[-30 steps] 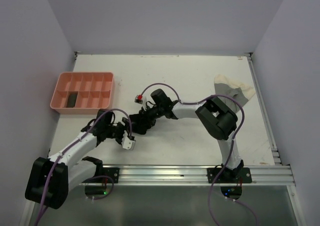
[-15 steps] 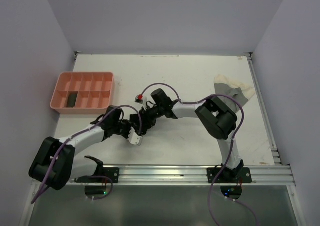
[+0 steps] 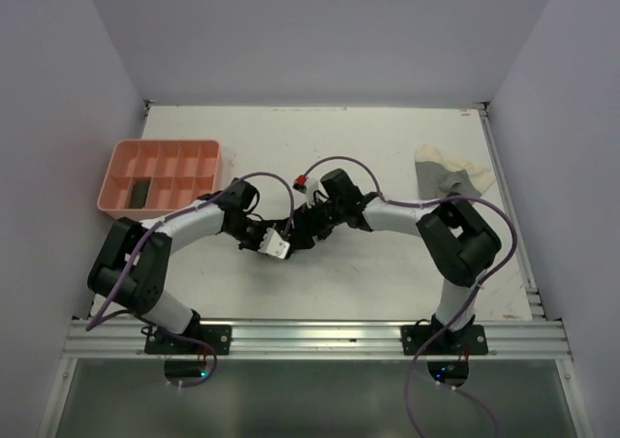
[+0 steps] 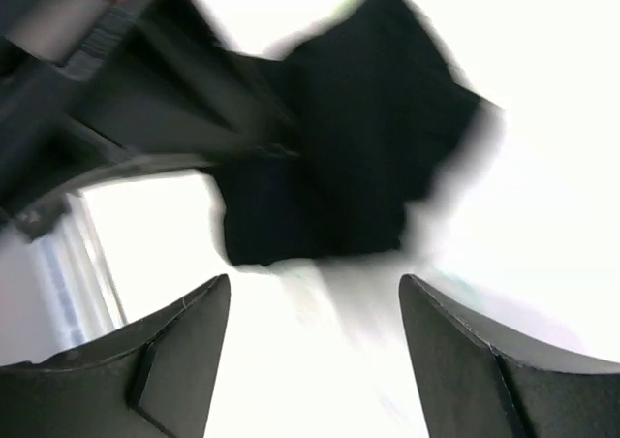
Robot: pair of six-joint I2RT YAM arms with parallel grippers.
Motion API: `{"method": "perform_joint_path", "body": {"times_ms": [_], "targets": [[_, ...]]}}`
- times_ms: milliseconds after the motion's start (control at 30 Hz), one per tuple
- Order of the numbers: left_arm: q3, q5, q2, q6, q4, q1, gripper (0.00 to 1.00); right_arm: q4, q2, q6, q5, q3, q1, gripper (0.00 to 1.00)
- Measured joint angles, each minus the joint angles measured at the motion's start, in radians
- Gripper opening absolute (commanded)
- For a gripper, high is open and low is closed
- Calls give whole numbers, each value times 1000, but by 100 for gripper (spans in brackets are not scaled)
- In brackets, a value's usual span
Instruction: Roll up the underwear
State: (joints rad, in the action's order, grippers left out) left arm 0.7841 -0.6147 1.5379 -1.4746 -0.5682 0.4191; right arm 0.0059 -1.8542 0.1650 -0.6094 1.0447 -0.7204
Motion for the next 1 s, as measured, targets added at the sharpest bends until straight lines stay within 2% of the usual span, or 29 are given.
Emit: {"method": "perform_joint_path", "body": {"times_ms": [100,267,433,533,633,767,1000], "targets": [[76,-3,63,27,-81,-1,0,-56,82,2,104,-48,45,72],[249,-28,212,106,-253,-8,0,-76,276,-1,232,-147,55,60],[433,-87,385,161,-441,-21,0,-73,528,-35,295,-248,18,58],[544,-131,489,179,-562,-34,0,-73,613,-92,353,-260,-60,58],[632,-187,588,185,-683,-46,0,-77,598,-170,412,-243,-182,59],[663,-246,660,185,-791,-51,0,-89,472,-283,489,-195,-303,65],[640,-261,727,199,-912,-50,1,-44,286,-466,567,-157,-393,71]]}}
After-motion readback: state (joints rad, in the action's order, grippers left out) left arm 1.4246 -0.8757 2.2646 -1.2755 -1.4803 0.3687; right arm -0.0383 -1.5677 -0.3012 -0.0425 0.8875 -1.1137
